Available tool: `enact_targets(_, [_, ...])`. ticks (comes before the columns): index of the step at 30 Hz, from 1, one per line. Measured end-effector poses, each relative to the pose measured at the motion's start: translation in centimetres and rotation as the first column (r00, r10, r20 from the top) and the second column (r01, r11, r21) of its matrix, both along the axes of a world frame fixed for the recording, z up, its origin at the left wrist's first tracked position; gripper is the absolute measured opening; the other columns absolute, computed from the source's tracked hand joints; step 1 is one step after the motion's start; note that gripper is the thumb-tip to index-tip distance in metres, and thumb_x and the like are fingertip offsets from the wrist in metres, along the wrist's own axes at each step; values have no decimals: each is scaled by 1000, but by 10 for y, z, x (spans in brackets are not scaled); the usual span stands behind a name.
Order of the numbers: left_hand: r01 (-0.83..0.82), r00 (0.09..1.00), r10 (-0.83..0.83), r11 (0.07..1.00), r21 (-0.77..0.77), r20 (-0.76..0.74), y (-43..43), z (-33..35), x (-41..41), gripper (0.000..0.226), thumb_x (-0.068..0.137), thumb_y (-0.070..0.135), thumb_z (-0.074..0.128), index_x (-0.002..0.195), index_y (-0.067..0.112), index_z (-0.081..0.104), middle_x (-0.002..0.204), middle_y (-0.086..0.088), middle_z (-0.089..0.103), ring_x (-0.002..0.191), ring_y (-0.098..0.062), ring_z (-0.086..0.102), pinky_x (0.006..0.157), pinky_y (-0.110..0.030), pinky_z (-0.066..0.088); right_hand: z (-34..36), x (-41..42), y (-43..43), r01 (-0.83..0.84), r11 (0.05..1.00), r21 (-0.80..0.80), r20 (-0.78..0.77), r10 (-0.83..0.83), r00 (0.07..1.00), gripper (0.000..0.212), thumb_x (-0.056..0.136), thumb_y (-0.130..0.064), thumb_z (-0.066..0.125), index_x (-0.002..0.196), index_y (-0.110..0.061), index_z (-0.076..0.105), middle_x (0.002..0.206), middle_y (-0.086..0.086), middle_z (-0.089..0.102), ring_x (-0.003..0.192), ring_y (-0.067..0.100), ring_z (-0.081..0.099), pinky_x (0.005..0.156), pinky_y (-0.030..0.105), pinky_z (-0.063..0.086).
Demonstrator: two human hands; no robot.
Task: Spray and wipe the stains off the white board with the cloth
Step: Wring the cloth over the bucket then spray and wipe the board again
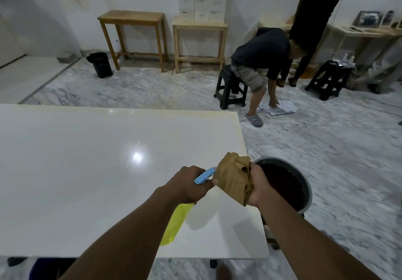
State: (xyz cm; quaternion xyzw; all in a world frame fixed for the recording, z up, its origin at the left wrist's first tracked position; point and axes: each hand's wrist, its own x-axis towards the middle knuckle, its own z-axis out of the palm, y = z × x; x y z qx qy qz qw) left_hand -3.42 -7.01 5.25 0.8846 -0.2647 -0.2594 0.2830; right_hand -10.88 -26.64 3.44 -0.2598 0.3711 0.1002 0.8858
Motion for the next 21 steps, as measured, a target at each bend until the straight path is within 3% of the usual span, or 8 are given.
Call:
enact_targets(5, [-54, 998, 53, 999, -10, -40, -36, -8, 39, 46, 100, 50, 63, 118, 9, 71, 94, -16, 77, 73, -31, 79, 81, -44, 66, -28, 49, -58, -53, 997, -53, -40, 51, 998, 23, 92, -41, 60, 86, -19, 62, 84, -1, 58, 77, 15, 58, 73, 27, 53])
enact_targets(8, [-104, 994, 102, 994, -34, -49, -63, -14, 72, 45, 100, 49, 63, 107, 6, 71, 86, -16, 76, 69, -29, 78, 78, -43, 66, -48, 96, -97, -74, 997, 10, -48, 75, 996, 17, 93, -38, 62, 80, -30, 55, 77, -6, 51, 71, 6, 50, 71, 25, 52])
enact_targets(10, [-132, 991, 130, 990, -44, -41, -88, -21, 98, 45, 100, 48, 63, 94, 3, 66, 77, -14, 71, 66, -30, 77, 75, -42, 63, -59, 132, -130, -68, 997, 46, -83, 72, 994, 27, 95, -30, 61, 75, -37, 45, 65, -11, 46, 63, -2, 39, 61, 20, 51])
enact_targets(12, [-161, 987, 160, 984, -81, -18, -110, -27, 120, 47, 101, 47, 63, 86, 2, 61, 77, -20, 68, 69, -37, 74, 75, -49, 62, -57, 170, -161, -74, 974, -215, -134, 46, 990, 16, 97, -24, 60, 84, -32, 54, 67, -6, 58, 65, 3, 49, 64, 22, 49])
enact_targets(13, [-174, 985, 174, 980, -100, -6, -123, -32, 133, 46, 101, 46, 63, 84, 3, 60, 78, -22, 68, 71, -39, 73, 76, -54, 62, -53, 193, -175, -102, 889, -447, -153, 36, 988, 6, 97, -25, 60, 91, -26, 60, 73, 1, 65, 68, 13, 56, 66, 27, 49])
enact_targets(16, [-217, 975, 221, 962, -168, 4, -157, -48, 165, 42, 101, 46, 63, 83, 8, 62, 77, -20, 67, 72, -41, 70, 72, -58, 61, -62, 274, -206, -222, 507, -833, -190, 115, 975, 33, 96, -51, 52, 92, -23, 67, 87, 7, 73, 76, 21, 66, 72, 35, 52])
enact_targets(18, [-236, 969, 247, 948, -212, 23, -173, -58, 181, 40, 101, 45, 63, 78, 12, 59, 73, -18, 65, 69, -40, 70, 70, -59, 60, -86, 321, -221, -283, 180, -942, -250, 183, 951, 42, 97, -55, 40, 114, -24, 62, 88, 5, 73, 78, 21, 70, 73, 39, 58])
enact_targets(21, [-263, 956, 287, 932, -250, 63, -189, -74, 201, 40, 102, 42, 63, 73, 16, 55, 71, -16, 63, 65, -38, 69, 67, -58, 57, -143, 376, -241, -275, -136, -952, -304, 299, 905, 44, 96, -29, 42, 139, -26, 46, 120, 7, 64, 105, 28, 66, 85, 47, 58])
